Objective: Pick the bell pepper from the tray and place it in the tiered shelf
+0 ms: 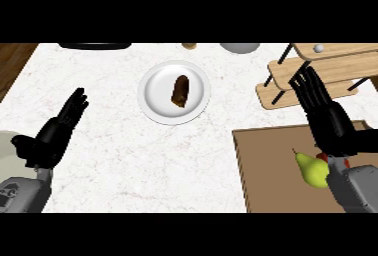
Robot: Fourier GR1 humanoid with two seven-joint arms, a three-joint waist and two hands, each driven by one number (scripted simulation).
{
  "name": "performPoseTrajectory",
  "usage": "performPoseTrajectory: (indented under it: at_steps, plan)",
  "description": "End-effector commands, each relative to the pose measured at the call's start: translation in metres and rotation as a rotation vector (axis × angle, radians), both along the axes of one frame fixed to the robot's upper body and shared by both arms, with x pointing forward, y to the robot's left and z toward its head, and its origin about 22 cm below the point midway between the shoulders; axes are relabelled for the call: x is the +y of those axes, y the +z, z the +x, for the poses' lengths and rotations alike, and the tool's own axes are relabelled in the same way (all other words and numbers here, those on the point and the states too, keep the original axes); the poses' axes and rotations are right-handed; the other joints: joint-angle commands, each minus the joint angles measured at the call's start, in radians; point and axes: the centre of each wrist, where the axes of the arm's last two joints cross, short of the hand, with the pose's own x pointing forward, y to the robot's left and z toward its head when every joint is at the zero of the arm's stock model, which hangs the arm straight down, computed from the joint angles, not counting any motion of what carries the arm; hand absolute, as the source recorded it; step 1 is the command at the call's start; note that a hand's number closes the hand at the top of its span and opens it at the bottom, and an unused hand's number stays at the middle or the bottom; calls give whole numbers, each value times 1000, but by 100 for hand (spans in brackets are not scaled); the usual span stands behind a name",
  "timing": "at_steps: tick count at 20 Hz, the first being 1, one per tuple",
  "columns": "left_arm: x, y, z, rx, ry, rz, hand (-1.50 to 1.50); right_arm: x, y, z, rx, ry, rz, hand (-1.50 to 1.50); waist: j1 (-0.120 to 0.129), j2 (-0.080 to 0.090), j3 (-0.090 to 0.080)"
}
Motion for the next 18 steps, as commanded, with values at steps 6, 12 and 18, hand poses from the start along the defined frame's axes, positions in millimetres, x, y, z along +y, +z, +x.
performPoseTrajectory:
  at_steps: [6, 12, 18]
  plan:
    - [-63, 3, 6, -42, 7, 23, 0, -159, 59, 8, 95, 48, -187, -150, -6, -1, 15]
    - [-64, 4, 10, -6, -18, -25, 0, -187, 5, -23, 98, -475, -444, 150, -14, 15, 19]
    - [-82, -1, 2, 19, -30, -30, 0, -226, -53, -58, -66, -548, -145, -150, -7, -3, 17]
